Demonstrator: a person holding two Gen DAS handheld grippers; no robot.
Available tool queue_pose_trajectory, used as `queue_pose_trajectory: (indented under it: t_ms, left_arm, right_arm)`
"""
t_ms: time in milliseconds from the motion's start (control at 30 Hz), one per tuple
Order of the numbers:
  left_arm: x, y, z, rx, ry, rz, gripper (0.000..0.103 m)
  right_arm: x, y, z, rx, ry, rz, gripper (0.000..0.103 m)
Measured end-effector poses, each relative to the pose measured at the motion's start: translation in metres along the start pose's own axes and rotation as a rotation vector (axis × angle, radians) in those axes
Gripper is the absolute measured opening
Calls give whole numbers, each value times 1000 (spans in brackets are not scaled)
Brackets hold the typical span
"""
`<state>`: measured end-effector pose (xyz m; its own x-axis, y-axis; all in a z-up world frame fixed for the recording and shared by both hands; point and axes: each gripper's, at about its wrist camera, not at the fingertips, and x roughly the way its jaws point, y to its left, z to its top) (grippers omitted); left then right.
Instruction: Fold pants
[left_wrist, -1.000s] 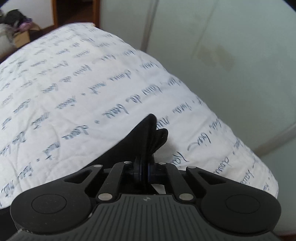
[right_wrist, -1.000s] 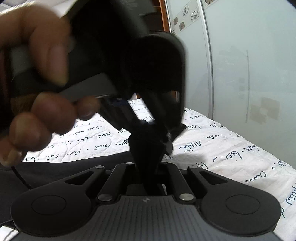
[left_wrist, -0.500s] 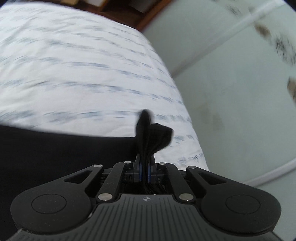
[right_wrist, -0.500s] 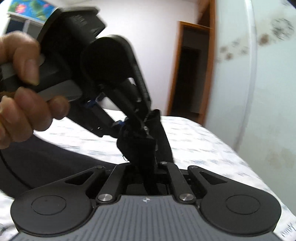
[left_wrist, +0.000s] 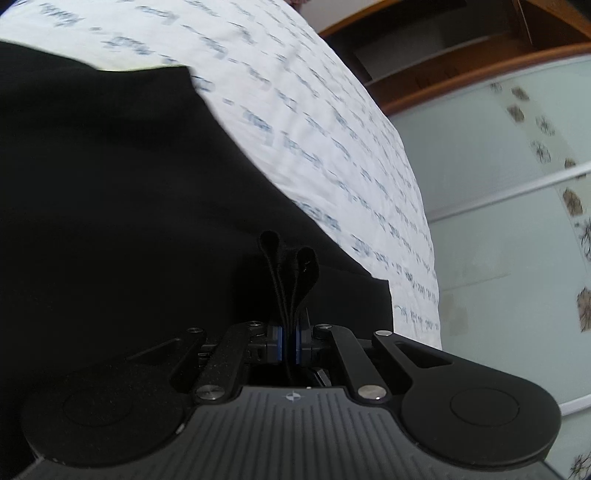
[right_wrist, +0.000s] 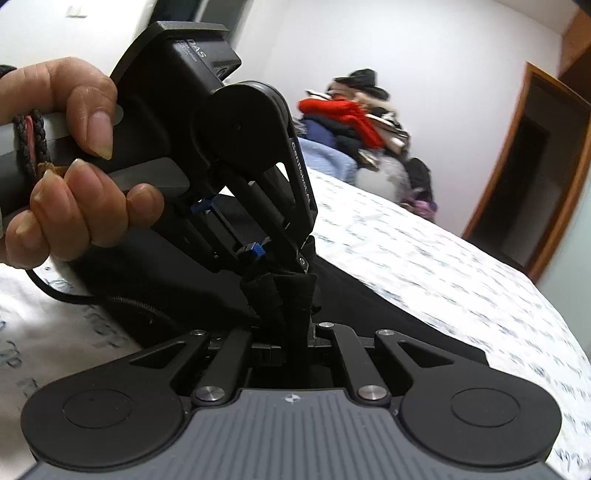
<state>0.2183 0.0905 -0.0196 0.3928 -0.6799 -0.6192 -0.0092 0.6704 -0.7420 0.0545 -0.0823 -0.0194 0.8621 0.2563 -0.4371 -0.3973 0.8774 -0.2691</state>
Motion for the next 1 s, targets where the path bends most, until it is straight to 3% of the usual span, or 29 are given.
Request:
queue_pose_trajectory:
  t_ms: [333, 367, 600, 667, 767, 833, 900, 1000]
  left_arm:
    - [-10, 36, 15, -85, -9, -25, 11]
    - [-10, 41, 15, -110, -9, -40, 17]
    - [-22, 49, 13, -161, -27, -82, 18]
    - [-37, 53, 11, -180, -65, -72, 29]
    - [-73, 62, 0, -214, -141, -80, 48]
    - [-106, 69, -17, -225, -216, -68, 50]
    - [-141, 79, -38, -242, -301, -35, 51]
    - [-200, 103, -70, -303, -444, 48, 57]
  right_arm:
    - [23, 28, 17, -51, 32, 48, 5]
    - [26, 27, 15, -68, 42, 48, 5]
    - [37, 33, 7, -154, 35, 16, 8]
    - [30, 31, 5, -157, 20, 35, 13]
    - [8, 10, 4, -51, -27, 146, 33]
    - [-13, -14, 0, 74, -79, 248, 55]
    - [-34, -38, -5, 170, -121, 279, 57]
    - [-53, -63, -5, 220, -154, 244, 57]
